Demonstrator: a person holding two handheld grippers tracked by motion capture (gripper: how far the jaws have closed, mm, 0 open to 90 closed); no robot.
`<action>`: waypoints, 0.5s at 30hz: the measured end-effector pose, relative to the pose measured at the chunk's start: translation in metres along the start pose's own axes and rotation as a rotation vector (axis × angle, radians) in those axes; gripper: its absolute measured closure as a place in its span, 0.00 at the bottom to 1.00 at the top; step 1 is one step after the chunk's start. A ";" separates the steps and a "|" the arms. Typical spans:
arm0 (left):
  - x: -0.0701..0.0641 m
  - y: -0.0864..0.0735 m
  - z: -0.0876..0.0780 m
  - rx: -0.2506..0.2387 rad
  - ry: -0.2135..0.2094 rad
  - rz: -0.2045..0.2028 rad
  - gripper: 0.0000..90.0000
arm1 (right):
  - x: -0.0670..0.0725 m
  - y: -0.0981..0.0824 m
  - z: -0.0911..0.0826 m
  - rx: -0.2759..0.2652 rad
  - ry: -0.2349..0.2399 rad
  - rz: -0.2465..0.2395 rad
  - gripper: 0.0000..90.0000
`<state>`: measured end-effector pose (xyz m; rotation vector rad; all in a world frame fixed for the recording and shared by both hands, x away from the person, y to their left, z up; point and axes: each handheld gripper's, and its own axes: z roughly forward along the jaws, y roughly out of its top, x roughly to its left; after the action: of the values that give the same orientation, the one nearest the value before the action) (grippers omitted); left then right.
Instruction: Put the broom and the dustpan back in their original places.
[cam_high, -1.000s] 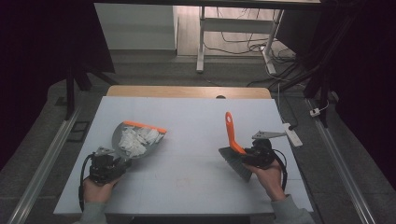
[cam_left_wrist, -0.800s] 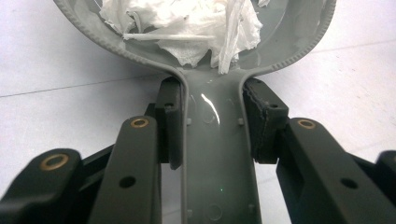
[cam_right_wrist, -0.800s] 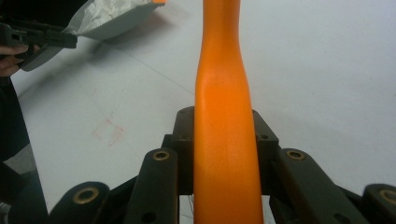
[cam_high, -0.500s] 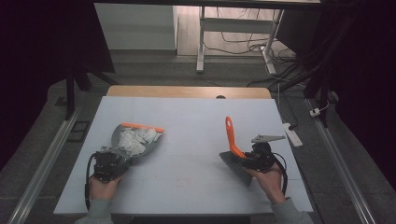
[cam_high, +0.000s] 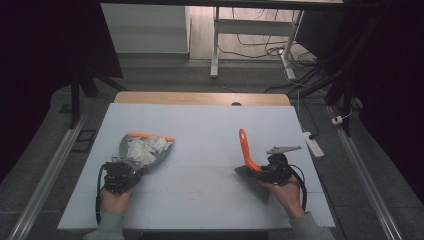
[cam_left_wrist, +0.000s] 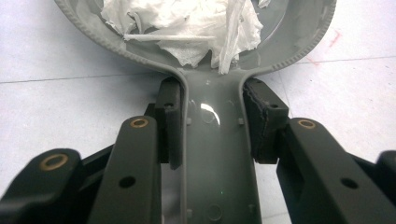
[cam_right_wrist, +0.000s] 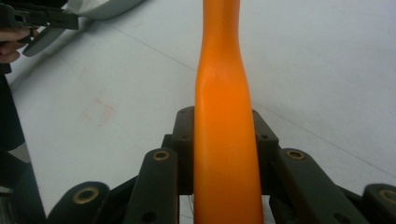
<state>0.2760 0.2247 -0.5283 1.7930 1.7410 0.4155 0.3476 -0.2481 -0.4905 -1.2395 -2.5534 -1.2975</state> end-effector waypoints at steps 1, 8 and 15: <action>0.000 0.000 0.001 0.004 0.003 0.002 0.69 | -0.002 0.000 0.001 0.005 -0.002 0.004 0.78; -0.002 0.001 0.003 0.005 0.001 0.001 0.69 | -0.010 -0.002 0.004 0.013 -0.026 0.026 0.78; -0.001 0.001 0.003 0.003 -0.003 0.003 0.68 | -0.017 -0.002 0.006 0.009 -0.037 0.056 0.78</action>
<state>0.2784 0.2232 -0.5299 1.7970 1.7380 0.4111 0.3603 -0.2560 -0.5015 -1.3352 -2.5266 -1.2628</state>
